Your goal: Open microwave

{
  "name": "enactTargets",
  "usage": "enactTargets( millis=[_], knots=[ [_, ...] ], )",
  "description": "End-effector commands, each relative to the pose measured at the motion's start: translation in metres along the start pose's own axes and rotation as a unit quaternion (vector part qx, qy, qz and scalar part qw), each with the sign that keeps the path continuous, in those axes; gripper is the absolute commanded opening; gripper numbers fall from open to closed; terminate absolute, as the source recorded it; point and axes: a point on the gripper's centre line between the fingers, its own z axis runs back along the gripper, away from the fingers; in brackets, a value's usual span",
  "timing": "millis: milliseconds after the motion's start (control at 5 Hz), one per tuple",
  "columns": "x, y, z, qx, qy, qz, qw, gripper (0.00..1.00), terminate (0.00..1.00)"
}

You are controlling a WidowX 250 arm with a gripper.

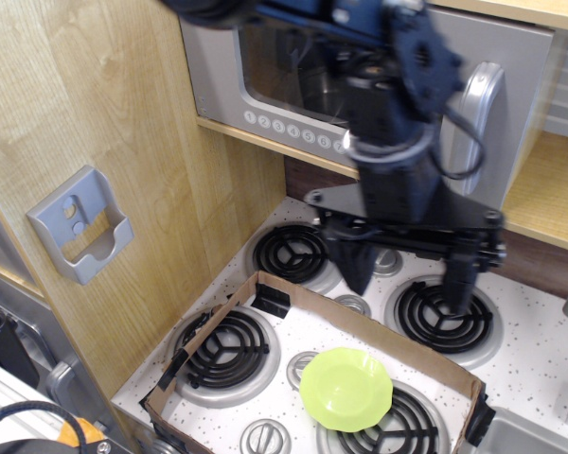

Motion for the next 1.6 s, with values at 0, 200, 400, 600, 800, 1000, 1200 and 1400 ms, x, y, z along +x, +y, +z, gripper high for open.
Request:
enactTargets(
  millis=[0,200,400,600,800,1000,1200,1400],
  knots=[
    [0.04,-0.023,0.013,0.029,-0.021,-0.013,0.9993,1.0,0.0],
    [0.057,-0.023,0.015,0.033,-0.026,-0.032,0.9986,1.0,0.0],
    [0.072,-0.016,0.014,0.033,-0.024,-0.05,0.9979,1.0,0.0],
    [0.086,-0.01,0.014,0.042,-0.029,-0.061,0.9968,1.0,0.0],
    [0.1,0.002,0.013,0.044,-0.035,-0.067,0.9961,1.0,0.0],
    [0.11,0.009,0.012,0.048,-0.044,-0.073,0.9952,1.0,0.0],
    [0.124,0.011,0.011,0.046,-0.041,-0.077,0.9951,1.0,0.0],
    [0.133,0.009,0.013,0.046,-0.045,-0.083,0.9944,1.0,0.0]
  ],
)
